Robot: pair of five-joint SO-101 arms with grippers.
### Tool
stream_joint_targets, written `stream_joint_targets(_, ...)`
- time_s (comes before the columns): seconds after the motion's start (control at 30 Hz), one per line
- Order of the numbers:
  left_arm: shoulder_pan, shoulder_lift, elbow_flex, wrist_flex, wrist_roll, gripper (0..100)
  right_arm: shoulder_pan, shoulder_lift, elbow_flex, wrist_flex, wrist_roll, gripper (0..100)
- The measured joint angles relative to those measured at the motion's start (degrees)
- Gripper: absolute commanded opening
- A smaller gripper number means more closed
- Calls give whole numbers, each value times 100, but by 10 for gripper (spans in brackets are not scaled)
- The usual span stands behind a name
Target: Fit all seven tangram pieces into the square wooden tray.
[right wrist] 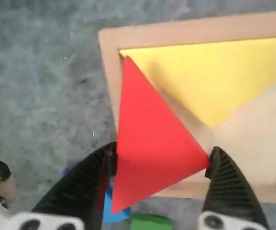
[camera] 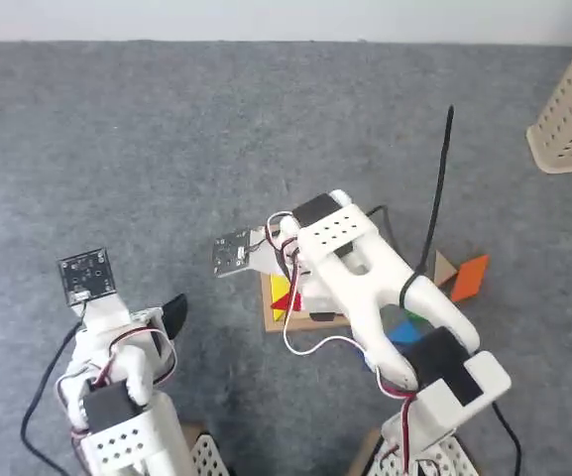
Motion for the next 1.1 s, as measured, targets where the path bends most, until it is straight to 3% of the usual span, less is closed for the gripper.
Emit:
stream_joint_targets(0.13, 0, 0, 0, 0, 0, 354, 0, 9, 105, 9, 448, 283)
stream_joint_targets(0.6, 0, 0, 0, 0, 0, 354, 62, 466, 53, 0, 413, 284)
stream_joint_targets(0.93, 0, 0, 0, 0, 0, 354, 527, 457, -563, 0, -747, 279)
stream_joint_targets(1.1, 0, 0, 0, 0, 0, 354, 519, 299, -580, 0, -1468, 143)
